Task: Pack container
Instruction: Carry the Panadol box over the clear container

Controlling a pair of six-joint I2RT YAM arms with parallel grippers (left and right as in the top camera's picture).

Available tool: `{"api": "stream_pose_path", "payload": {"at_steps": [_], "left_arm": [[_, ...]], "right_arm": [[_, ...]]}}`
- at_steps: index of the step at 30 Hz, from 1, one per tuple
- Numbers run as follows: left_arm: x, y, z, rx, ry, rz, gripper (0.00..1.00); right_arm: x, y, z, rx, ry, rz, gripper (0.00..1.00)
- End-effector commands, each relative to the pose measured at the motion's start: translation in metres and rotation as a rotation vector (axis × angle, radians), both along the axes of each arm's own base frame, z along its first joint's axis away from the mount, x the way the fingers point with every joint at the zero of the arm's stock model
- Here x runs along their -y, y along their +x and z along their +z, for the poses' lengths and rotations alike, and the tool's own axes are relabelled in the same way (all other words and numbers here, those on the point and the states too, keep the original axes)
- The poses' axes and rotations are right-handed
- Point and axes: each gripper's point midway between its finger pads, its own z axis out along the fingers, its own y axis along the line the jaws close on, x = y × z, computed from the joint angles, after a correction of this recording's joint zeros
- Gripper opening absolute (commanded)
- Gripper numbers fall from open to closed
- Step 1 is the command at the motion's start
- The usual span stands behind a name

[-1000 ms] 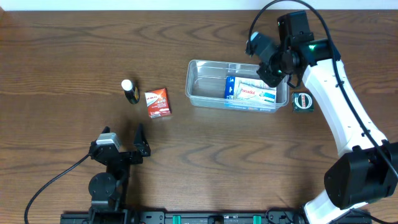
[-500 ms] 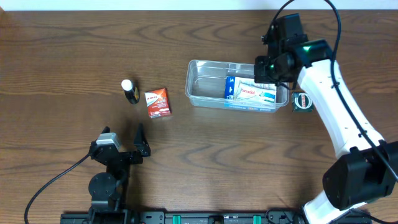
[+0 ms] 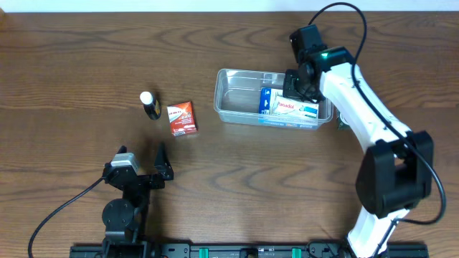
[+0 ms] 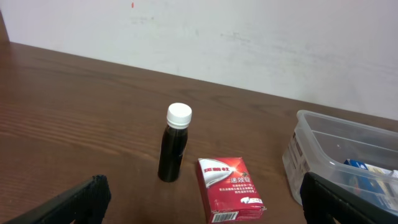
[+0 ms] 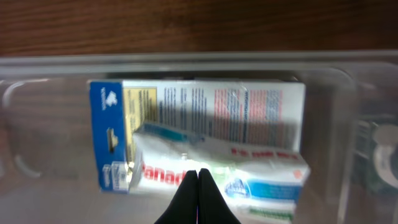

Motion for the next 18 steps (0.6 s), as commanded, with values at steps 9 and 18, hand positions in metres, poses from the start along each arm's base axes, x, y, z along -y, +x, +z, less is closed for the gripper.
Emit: {"api": "stream_pose_path", "payload": {"at_steps": [9, 18], "left_arm": [[0.000, -0.001, -0.017, -0.049, 0.012, 0.001, 0.98], [0.000, -0.001, -0.017, -0.049, 0.011, 0.001, 0.98]], "right_arm": [[0.005, 0.013, -0.015, 0.030, -0.056, -0.032, 0.01], [0.006, 0.006, -0.041, -0.042, -0.076, -0.028, 0.01]]}}
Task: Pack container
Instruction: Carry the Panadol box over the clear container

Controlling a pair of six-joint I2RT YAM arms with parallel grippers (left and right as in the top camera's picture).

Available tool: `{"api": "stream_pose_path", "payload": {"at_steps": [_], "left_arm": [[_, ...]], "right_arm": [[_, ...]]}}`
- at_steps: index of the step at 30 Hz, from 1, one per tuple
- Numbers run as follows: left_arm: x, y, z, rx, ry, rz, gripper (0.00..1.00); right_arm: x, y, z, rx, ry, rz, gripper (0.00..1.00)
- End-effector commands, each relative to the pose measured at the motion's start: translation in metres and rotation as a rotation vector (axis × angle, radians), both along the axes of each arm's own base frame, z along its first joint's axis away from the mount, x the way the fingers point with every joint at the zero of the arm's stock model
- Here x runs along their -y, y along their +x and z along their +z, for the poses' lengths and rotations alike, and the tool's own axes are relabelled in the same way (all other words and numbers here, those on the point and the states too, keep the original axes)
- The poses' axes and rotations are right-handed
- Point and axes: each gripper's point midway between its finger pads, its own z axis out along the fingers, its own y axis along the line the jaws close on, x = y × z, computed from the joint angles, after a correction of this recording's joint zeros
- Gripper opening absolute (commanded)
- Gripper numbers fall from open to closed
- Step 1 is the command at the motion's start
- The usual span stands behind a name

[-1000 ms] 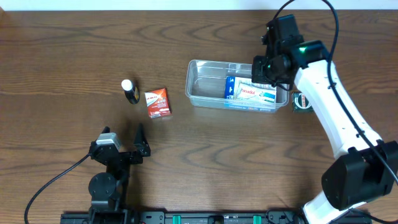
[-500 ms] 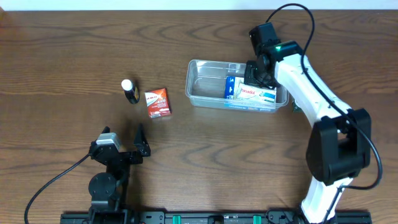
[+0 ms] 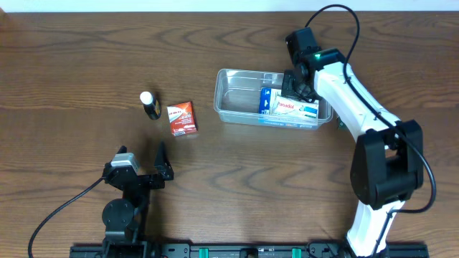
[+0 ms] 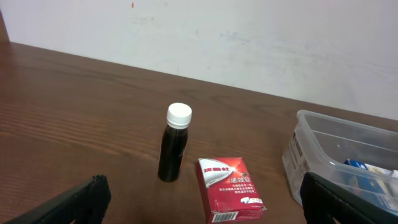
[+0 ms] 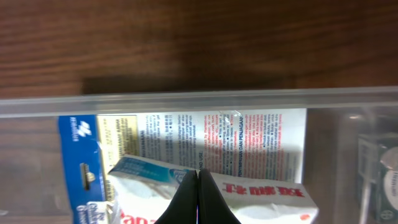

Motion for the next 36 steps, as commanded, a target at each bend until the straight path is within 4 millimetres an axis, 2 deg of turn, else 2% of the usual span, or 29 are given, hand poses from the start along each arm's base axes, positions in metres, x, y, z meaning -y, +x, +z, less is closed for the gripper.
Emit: {"api": "stream_pose_path", "payload": {"at_steps": [1, 10, 14, 23, 27, 30, 36], "left_arm": [[0.000, -0.001, -0.017, -0.048, 0.011, 0.001, 0.98], [0.000, -0.001, -0.017, -0.048, 0.011, 0.001, 0.98], [0.000, -0.001, -0.017, -0.048, 0.011, 0.001, 0.98], [0.000, -0.001, -0.017, -0.048, 0.011, 0.001, 0.98], [0.000, -0.001, -0.017, -0.048, 0.011, 0.001, 0.98], [0.000, -0.001, -0.017, -0.048, 0.011, 0.001, 0.98], [0.000, -0.001, -0.017, -0.048, 0.011, 0.001, 0.98]], "right_arm": [[0.000, -0.005, -0.018, -0.041, -0.027, -0.008, 0.01], [-0.003, -0.016, -0.020, -0.094, -0.006, 0.001, 0.01], [-0.004, -0.015, -0.018, -0.094, 0.005, 0.024, 0.01], [-0.024, -0.005, 0.012, -0.091, 0.157, 0.079, 0.01], [-0.019, -0.013, 0.017, -0.128, 0.135, 0.072, 0.01], [-0.015, -0.012, 0.017, -0.123, 0.108, 0.066, 0.01], [0.011, -0.008, 0.014, -0.093, -0.030, 0.002, 0.01]]}}
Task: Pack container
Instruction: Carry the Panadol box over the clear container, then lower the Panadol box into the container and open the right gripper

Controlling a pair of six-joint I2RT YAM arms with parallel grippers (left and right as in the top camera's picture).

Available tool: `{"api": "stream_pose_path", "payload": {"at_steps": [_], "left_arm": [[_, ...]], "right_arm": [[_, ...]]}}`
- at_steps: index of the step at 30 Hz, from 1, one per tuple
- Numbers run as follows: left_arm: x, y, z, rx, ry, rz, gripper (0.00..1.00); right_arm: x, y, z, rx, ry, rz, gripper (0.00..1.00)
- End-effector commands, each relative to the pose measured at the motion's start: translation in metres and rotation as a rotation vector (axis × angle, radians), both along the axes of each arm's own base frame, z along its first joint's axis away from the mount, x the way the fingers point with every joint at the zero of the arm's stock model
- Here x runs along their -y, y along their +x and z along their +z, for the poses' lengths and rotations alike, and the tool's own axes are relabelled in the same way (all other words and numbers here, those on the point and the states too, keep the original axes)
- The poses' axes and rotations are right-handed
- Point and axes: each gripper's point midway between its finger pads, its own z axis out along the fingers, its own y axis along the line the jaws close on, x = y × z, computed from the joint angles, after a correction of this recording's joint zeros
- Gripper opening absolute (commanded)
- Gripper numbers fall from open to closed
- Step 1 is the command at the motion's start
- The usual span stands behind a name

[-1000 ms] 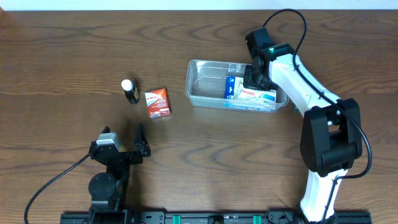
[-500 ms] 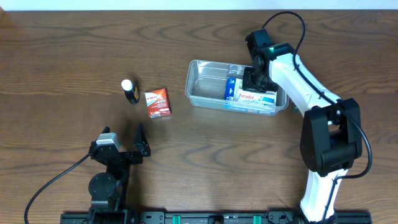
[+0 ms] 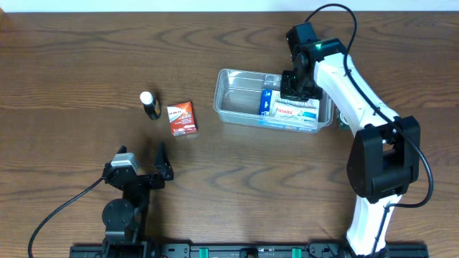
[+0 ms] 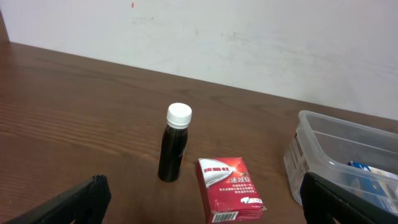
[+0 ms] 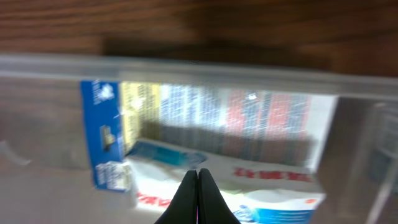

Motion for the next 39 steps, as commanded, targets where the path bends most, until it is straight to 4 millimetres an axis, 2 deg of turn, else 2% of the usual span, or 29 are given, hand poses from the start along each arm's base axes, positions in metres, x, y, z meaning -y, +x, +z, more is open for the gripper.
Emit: {"api": "stream_pose_path", "payload": {"at_steps": [1, 5, 20, 32, 39], "left_arm": [[0.000, -0.001, -0.017, -0.049, 0.011, 0.001, 0.98], [0.000, -0.001, -0.017, -0.049, 0.012, 0.001, 0.98], [0.000, -0.001, -0.017, -0.049, 0.011, 0.000, 0.98], [0.000, -0.001, -0.017, -0.049, 0.011, 0.001, 0.98], [0.000, -0.001, -0.017, -0.049, 0.011, 0.001, 0.98]], "right_arm": [[0.018, 0.004, 0.000, 0.021, -0.076, -0.046, 0.01], [0.019, -0.001, -0.010, 0.004, -0.079, -0.057, 0.01], [0.021, -0.008, -0.023, -0.021, -0.081, -0.071, 0.01], [0.005, -0.020, -0.024, -0.081, 0.008, -0.033, 0.01], [0.008, -0.026, -0.024, -0.107, 0.005, -0.027, 0.01]]}}
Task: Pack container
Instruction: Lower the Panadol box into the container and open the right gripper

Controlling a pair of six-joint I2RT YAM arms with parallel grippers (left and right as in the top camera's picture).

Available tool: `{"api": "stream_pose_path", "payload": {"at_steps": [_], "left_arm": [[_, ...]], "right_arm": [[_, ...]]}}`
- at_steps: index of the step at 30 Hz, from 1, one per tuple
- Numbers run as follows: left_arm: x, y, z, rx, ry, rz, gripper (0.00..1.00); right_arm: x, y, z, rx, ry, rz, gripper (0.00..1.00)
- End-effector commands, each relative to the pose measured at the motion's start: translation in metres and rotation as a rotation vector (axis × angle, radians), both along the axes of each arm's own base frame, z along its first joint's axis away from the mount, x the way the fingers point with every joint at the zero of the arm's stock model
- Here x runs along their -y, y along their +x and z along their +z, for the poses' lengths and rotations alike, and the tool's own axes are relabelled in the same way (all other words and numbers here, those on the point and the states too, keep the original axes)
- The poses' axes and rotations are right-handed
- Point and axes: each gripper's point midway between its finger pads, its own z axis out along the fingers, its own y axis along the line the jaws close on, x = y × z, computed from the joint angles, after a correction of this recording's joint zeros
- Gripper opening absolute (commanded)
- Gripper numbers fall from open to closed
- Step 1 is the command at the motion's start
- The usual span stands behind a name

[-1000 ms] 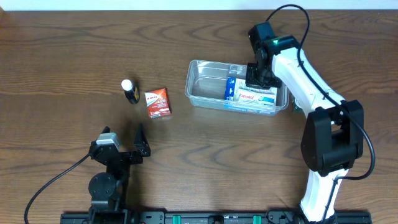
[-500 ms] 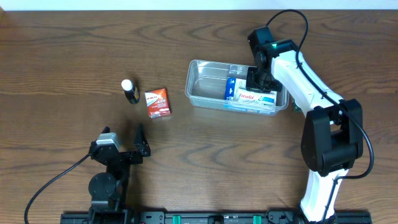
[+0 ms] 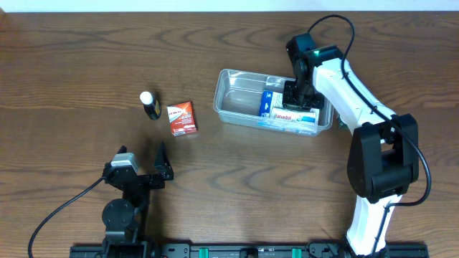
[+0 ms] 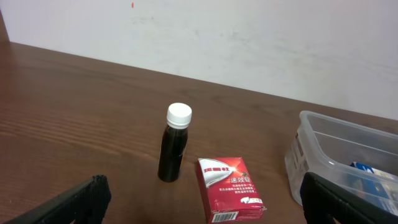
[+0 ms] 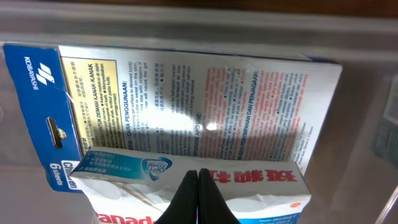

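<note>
A clear plastic container (image 3: 237, 102) stands right of centre on the table. In its right half lie a blue-and-white box (image 5: 186, 99) and a white Panadol box (image 5: 249, 193) on top of it. My right gripper (image 5: 198, 176) is shut with nothing in it, tips low over the Panadol box inside the container. Left of the container lie a red box (image 3: 181, 118) and a dark bottle with a white cap (image 3: 149, 104); both also show in the left wrist view, red box (image 4: 230, 188), bottle (image 4: 175, 142). My left gripper (image 4: 199, 200) rests open near the front edge.
The container's left half (image 3: 233, 97) holds nothing. Its near wall (image 4: 311, 162) shows at the right of the left wrist view. A pale wall (image 4: 249, 43) stands behind the table's far edge.
My right gripper has come down closer to the boxes in the container, its view now sharp. The container has shifted slightly. The left arm, the bottle and the red box have not moved.
My right gripper stayed shut over the two boxes in the container's right half throughout, shifting toward the far wall, then back, and now sitting lower over them. The bottle, the red box and my left gripper kept their places.
</note>
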Motion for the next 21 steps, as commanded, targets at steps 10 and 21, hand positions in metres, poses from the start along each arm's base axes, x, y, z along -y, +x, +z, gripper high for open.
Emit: {"api": "stream_pose_path", "payload": {"at_steps": [10, 21], "left_arm": [[0.000, -0.001, -0.017, -0.049, 0.011, 0.001, 0.98], [0.000, -0.001, -0.017, -0.049, 0.011, 0.001, 0.98]], "right_arm": [[0.020, 0.013, 0.006, 0.021, 0.013, -0.029, 0.01], [0.032, -0.003, 0.006, -0.054, 0.012, -0.059, 0.01]]}}
